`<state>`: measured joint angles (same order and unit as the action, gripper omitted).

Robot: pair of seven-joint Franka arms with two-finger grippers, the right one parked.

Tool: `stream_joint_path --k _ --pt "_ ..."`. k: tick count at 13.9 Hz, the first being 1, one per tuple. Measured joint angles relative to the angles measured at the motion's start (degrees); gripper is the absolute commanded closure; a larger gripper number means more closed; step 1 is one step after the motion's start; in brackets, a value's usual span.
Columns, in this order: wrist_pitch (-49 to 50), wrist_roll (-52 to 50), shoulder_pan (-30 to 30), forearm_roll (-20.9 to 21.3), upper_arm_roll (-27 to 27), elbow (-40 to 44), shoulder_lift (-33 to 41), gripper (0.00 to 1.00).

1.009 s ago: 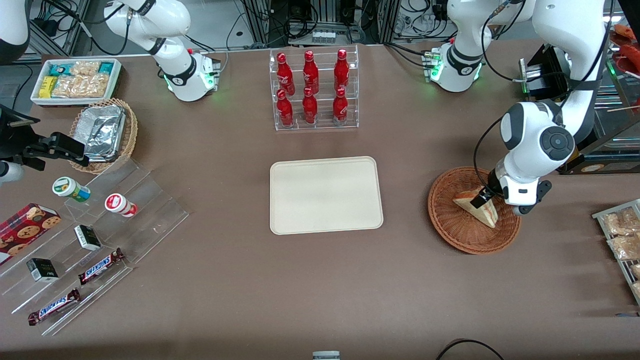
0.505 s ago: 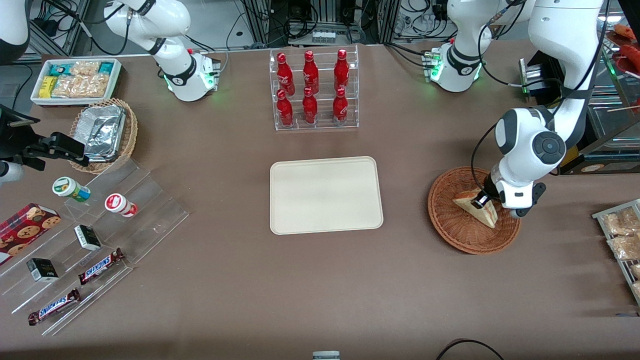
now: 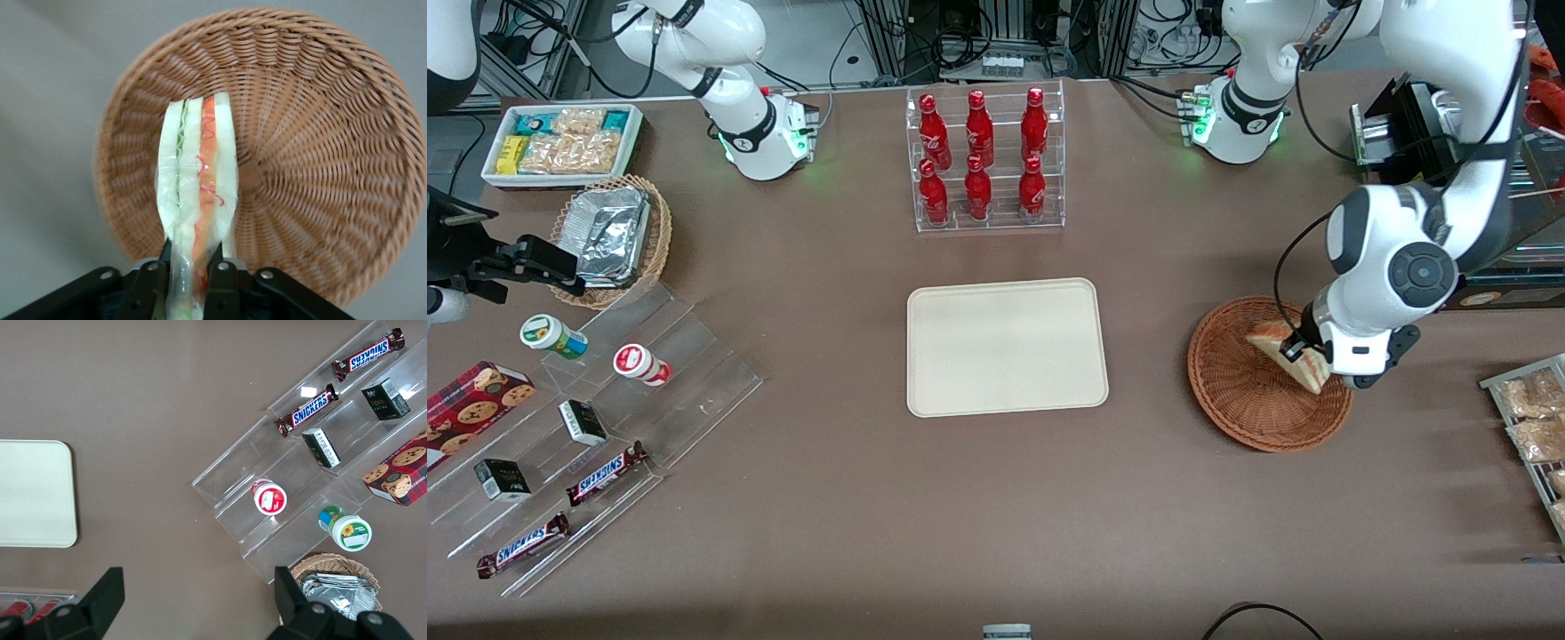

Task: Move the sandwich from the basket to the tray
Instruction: 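Lift the sandwich and carry it with the left gripper over the tray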

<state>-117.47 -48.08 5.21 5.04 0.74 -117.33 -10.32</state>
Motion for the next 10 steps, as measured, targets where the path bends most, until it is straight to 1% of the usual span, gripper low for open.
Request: stream_joint_path --k 2,5,6,8,10 --pt "9.31 -0.01 2.79 0.24 0.23 5.70 1.87 1.00" --pt "19.81 -0.14 9.30 0.17 0.76 13.37 2.83 1.00" --pt "21.16 -0.20 11.70 -0.22 0.97 15.38 2.71 1.00" --pt "21.48 -0.32 16.31 -2.55 1.20 18.41 1.86 1.00" --pt "21.30 -0.23 20.09 -3.50 1.34 21.47 -0.79 1.00"
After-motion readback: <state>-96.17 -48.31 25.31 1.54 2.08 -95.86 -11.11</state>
